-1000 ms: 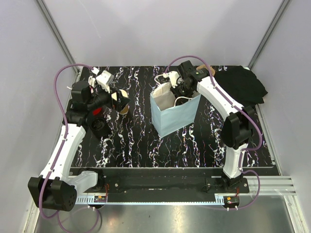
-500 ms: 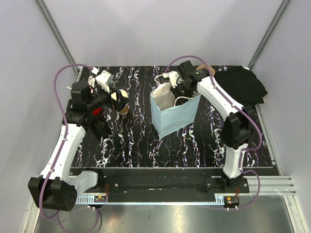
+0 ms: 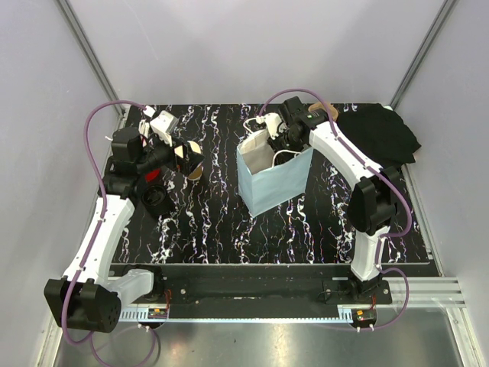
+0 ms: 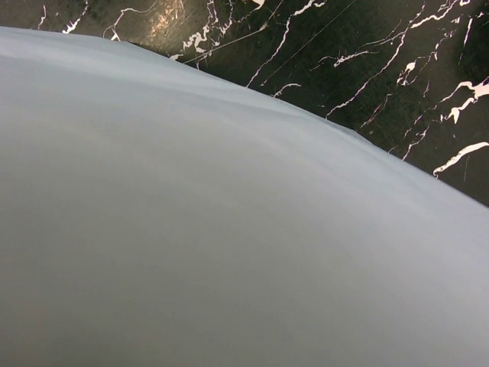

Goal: Pack the takeout coffee

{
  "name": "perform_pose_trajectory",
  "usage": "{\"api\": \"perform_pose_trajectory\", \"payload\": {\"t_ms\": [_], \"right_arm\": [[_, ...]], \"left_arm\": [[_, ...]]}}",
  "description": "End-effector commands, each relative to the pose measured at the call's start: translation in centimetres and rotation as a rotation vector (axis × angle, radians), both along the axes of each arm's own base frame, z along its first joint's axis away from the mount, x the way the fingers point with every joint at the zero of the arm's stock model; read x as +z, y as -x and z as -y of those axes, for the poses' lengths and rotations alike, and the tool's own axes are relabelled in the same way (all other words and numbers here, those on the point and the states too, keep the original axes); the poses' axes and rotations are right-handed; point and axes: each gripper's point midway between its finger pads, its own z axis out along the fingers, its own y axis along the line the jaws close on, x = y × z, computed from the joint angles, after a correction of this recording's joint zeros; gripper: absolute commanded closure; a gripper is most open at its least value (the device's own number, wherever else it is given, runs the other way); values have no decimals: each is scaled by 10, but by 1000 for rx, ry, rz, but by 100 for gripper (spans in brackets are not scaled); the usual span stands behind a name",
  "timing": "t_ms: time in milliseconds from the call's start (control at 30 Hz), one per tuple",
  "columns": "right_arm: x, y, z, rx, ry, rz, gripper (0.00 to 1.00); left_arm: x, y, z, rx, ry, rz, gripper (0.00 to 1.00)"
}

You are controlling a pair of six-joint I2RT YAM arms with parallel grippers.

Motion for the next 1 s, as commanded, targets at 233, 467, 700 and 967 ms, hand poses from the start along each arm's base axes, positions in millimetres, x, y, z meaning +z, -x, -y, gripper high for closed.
{"api": "perform_pose_trajectory", "payload": {"t_ms": [233, 467, 700, 967], "right_arm": [[3, 10, 6, 12, 34, 1, 73], [16, 10, 6, 14, 21, 20, 64], [43, 10, 6, 25, 1, 61, 51], [70, 12, 7, 36, -7, 93, 34]], "left_arm": [[14, -2, 2, -21, 20, 59, 1], [14, -2, 1, -19, 21, 58, 1], [13, -2, 2, -24, 21, 58, 1], [13, -2, 2, -22, 21, 58, 1]]}}
